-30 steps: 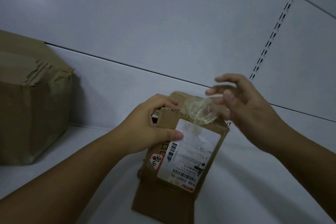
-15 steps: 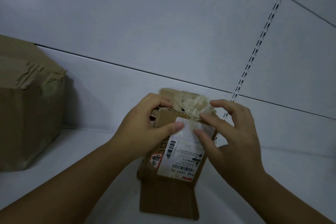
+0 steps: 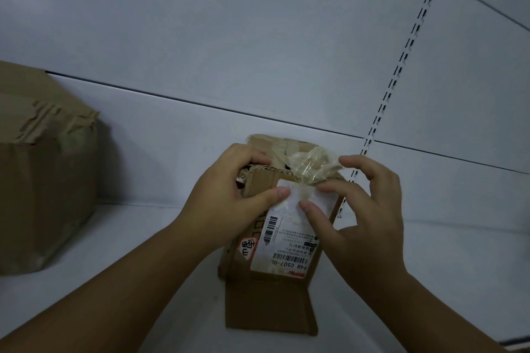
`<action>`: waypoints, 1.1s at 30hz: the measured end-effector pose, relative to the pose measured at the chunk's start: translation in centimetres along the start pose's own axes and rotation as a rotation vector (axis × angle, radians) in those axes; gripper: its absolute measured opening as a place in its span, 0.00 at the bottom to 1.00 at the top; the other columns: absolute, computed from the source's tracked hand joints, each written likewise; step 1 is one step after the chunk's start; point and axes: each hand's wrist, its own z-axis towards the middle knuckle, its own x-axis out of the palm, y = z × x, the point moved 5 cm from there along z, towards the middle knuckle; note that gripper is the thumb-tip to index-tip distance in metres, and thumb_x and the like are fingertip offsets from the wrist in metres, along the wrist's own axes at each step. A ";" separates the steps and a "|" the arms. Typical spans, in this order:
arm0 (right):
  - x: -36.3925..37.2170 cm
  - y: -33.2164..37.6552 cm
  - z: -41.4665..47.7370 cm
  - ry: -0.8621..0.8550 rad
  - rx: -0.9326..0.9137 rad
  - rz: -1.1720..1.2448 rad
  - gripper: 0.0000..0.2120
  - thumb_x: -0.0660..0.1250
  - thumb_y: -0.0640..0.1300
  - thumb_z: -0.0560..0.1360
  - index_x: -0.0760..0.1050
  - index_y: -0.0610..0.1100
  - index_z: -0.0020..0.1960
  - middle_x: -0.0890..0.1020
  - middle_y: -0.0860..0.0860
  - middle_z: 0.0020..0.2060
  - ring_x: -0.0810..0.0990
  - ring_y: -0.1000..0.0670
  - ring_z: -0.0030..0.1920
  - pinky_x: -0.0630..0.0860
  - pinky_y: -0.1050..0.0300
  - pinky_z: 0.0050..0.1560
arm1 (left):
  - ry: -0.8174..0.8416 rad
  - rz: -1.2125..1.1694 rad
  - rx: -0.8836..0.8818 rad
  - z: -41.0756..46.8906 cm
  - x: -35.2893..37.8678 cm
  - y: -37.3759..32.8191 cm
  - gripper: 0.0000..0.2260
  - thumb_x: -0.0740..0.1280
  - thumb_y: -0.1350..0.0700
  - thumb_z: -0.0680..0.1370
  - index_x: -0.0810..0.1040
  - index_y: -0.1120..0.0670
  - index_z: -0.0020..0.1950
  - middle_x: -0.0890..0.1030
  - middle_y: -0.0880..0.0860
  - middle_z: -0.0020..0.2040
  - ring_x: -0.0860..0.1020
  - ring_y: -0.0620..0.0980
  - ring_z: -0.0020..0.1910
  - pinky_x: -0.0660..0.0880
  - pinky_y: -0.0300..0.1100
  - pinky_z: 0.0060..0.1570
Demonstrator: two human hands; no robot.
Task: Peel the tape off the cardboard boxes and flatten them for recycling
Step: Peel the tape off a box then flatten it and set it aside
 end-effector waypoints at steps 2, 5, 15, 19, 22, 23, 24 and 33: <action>0.2 0.2 -0.1 -0.011 0.022 -0.010 0.17 0.69 0.54 0.69 0.81 0.40 0.45 0.77 0.43 0.56 0.70 0.48 0.59 0.69 0.51 0.56 | -0.006 0.000 0.002 0.0 0.0 0.0 0.18 0.72 0.42 0.65 0.76 0.45 0.53 0.74 0.35 0.54 0.75 0.36 0.53 0.74 0.29 0.45; 0.4 0.5 0.0 -0.042 0.033 -0.004 0.17 0.69 0.54 0.68 0.81 0.40 0.45 0.77 0.42 0.56 0.70 0.48 0.59 0.70 0.51 0.55 | -0.004 0.012 0.007 -0.1 0.1 0.0 0.18 0.72 0.41 0.65 0.75 0.44 0.52 0.73 0.35 0.55 0.75 0.36 0.53 0.74 0.30 0.45; 0.7 0.6 0.4 -0.065 -0.036 0.039 0.07 0.69 0.44 0.70 0.81 0.41 0.37 0.79 0.45 0.53 0.72 0.48 0.58 0.69 0.50 0.56 | 0.015 0.193 0.092 0.3 0.1 -1.0 0.18 0.65 0.34 0.64 0.75 0.41 0.49 0.76 0.39 0.52 0.74 0.34 0.52 0.75 0.37 0.49; 1.2 0.5 0.8 0.037 -0.020 0.085 0.07 0.66 0.44 0.70 0.79 0.43 0.37 0.77 0.49 0.53 0.70 0.51 0.58 0.71 0.48 0.53 | -0.003 0.295 0.168 0.6 0.1 -1.4 0.22 0.65 0.34 0.64 0.79 0.46 0.50 0.74 0.36 0.55 0.63 0.36 0.66 0.62 0.31 0.60; 1.5 -0.1 1.5 0.184 0.009 0.131 0.08 0.63 0.48 0.71 0.77 0.46 0.39 0.73 0.58 0.52 0.68 0.58 0.56 0.66 0.53 0.55 | 0.030 0.223 0.172 0.6 0.2 -1.5 0.19 0.70 0.40 0.66 0.79 0.48 0.52 0.73 0.33 0.53 0.70 0.36 0.60 0.69 0.36 0.58; 1.5 -0.3 1.7 0.232 0.009 0.154 0.08 0.62 0.49 0.71 0.77 0.47 0.40 0.72 0.61 0.52 0.69 0.60 0.56 0.66 0.54 0.55 | 0.046 0.208 0.178 0.6 0.3 -1.6 0.17 0.70 0.41 0.66 0.78 0.46 0.52 0.72 0.32 0.51 0.71 0.36 0.57 0.70 0.35 0.55; 1.6 -0.5 1.9 0.282 0.013 0.185 0.07 0.61 0.50 0.71 0.76 0.49 0.40 0.72 0.63 0.51 0.69 0.61 0.55 0.67 0.56 0.55 | 0.062 0.205 0.187 0.7 0.4 -1.7 0.16 0.69 0.40 0.66 0.77 0.45 0.51 0.73 0.33 0.51 0.71 0.37 0.55 0.70 0.34 0.52; 1.6 -2.2 6.4 0.904 0.037 0.541 0.04 0.66 0.42 0.70 0.73 0.50 0.38 0.76 0.58 0.50 0.77 0.57 0.49 0.72 0.67 0.50 | 0.138 0.160 0.137 0.8 0.8 -1.1 0.10 0.66 0.38 0.66 0.74 0.40 0.43 0.69 0.36 0.55 0.70 0.38 0.56 0.73 0.38 0.51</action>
